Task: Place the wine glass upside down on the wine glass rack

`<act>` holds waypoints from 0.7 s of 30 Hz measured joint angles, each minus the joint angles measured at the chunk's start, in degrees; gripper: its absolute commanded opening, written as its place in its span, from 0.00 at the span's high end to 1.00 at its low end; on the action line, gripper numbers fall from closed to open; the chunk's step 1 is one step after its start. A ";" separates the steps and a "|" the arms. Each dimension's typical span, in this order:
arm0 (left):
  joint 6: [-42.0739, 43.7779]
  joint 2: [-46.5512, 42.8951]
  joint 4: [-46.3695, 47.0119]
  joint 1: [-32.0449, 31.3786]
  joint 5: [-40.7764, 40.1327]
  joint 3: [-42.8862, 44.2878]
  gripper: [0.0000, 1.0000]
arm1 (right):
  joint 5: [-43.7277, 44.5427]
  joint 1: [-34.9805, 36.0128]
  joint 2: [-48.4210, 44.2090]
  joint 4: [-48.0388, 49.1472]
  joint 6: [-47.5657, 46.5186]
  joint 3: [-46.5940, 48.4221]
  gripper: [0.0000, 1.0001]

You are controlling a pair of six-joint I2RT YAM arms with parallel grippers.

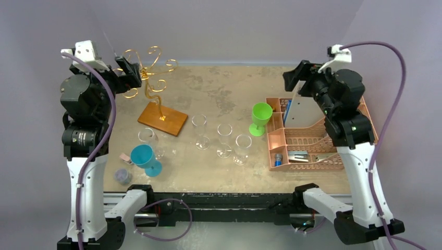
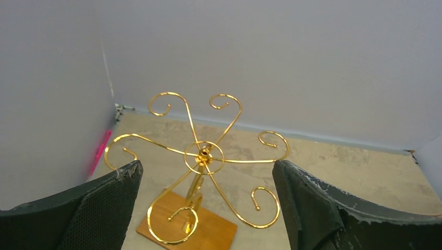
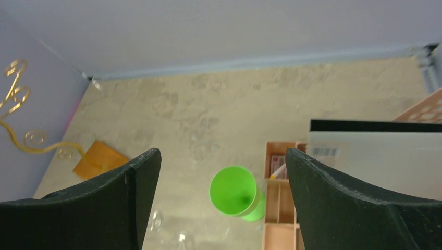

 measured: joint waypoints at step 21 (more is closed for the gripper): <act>-3.23 0.20 -0.55 0.00 10.73 -6.38 0.06 | -17.77 14.78 16.13 -12.48 1.79 3.37 0.16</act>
